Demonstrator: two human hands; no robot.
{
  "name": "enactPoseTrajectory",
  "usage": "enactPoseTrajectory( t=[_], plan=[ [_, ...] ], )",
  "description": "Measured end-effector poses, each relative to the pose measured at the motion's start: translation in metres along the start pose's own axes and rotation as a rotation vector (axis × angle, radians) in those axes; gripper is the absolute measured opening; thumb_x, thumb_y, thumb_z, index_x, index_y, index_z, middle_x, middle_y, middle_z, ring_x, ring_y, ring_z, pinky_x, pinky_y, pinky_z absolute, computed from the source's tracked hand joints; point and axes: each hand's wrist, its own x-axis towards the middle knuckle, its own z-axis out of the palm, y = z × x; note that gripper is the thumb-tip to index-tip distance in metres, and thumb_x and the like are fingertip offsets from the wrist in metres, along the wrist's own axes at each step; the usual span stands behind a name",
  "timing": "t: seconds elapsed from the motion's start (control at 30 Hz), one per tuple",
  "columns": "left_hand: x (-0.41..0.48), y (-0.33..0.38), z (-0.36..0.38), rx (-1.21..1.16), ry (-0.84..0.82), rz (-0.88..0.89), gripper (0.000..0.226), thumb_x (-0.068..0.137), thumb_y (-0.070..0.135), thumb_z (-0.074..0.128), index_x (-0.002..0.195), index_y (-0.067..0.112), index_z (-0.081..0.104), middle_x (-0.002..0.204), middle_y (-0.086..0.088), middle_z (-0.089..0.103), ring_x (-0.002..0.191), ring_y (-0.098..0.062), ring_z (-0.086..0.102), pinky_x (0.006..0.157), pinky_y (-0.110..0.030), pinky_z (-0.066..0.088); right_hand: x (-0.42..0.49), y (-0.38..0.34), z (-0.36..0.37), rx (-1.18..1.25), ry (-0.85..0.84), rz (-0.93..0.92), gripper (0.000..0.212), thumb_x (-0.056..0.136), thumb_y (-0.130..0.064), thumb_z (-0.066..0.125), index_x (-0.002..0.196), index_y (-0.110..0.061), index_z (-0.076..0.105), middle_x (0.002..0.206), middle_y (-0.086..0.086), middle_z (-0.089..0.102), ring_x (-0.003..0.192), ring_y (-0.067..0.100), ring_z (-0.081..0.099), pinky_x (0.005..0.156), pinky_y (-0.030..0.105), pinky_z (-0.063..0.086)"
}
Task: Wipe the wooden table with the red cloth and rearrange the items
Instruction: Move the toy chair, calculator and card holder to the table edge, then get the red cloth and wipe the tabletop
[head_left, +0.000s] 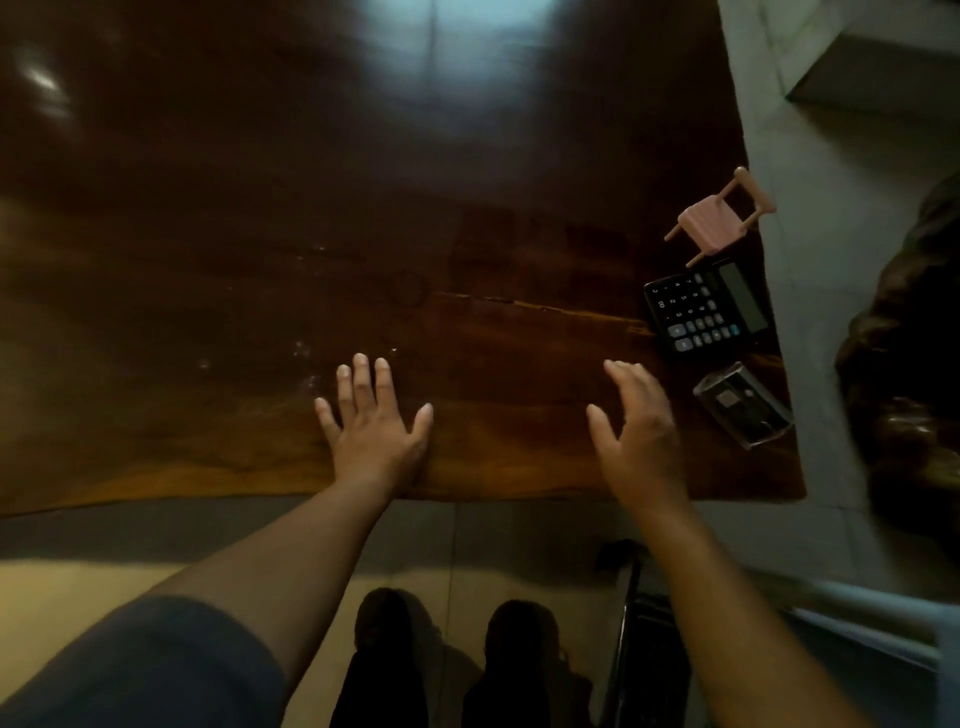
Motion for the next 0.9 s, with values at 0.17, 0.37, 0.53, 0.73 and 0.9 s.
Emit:
enactPoseTrajectory(
  t=[0.17, 0.37, 0.53, 0.73, 0.9],
  plan=[
    [0.006, -0.006, -0.079, 0.069, -0.332, 0.083, 0.08, 0.095, 0.043, 0.052, 0.155, 0.025, 0.003, 0.164, -0.007, -0.004, 0.147, -0.03, 0.014, 0.114, -0.053, 0.025, -0.022, -0.055, -0.006, 0.009, -0.125, 0.002, 0.062, 0.094, -0.026, 0.06, 0.15, -0.024, 0.032, 0.156, 0.0, 0.027, 0.14, 0.016, 0.035, 0.104, 0.029, 0.041],
    [-0.05, -0.01, -0.194, 0.152, -0.009, 0.386, 0.045, 0.096, 0.033, 0.052, 0.137, 0.016, 0.044, 0.134, -0.007, 0.055, 0.117, -0.022, 0.057, 0.095, -0.04, 0.05, -0.022, -0.116, -0.067, -0.066, -0.196, -0.036, 0.065, 0.092, -0.036, 0.062, 0.149, -0.024, 0.033, 0.154, 0.0, 0.031, 0.138, 0.02, 0.038, 0.104, 0.035, 0.044],
    [-0.085, 0.005, -0.269, 0.196, 0.202, 0.504, 0.026, 0.097, 0.036, 0.051, 0.106, 0.013, 0.058, 0.107, -0.008, 0.065, 0.098, -0.025, 0.064, 0.079, -0.038, 0.054, -0.011, -0.162, -0.122, -0.129, -0.141, -0.098, 0.065, 0.09, -0.042, 0.063, 0.147, -0.022, 0.036, 0.149, 0.005, 0.034, 0.134, 0.026, 0.041, 0.103, 0.042, 0.046],
    [-0.101, 0.028, -0.32, 0.197, 0.31, 0.549, 0.043, 0.096, 0.041, 0.049, 0.123, 0.008, 0.05, 0.122, -0.016, 0.055, 0.111, -0.036, 0.055, 0.087, -0.046, 0.048, 0.007, -0.189, -0.159, -0.173, -0.111, -0.184, 0.064, 0.093, -0.044, 0.059, 0.146, -0.017, 0.037, 0.143, 0.011, 0.045, 0.128, 0.028, 0.048, 0.097, 0.04, 0.046],
    [-0.103, 0.038, -0.324, 0.197, 0.385, 0.624, 0.057, 0.09, 0.043, 0.059, 0.134, 0.01, 0.044, 0.138, -0.015, 0.044, 0.121, -0.037, 0.049, 0.093, -0.049, 0.047, 0.008, -0.192, -0.166, -0.191, -0.031, -0.229, 0.066, 0.093, -0.044, 0.059, 0.147, -0.013, 0.035, 0.148, 0.011, 0.039, 0.133, 0.029, 0.041, 0.101, 0.041, 0.042]
  ],
)
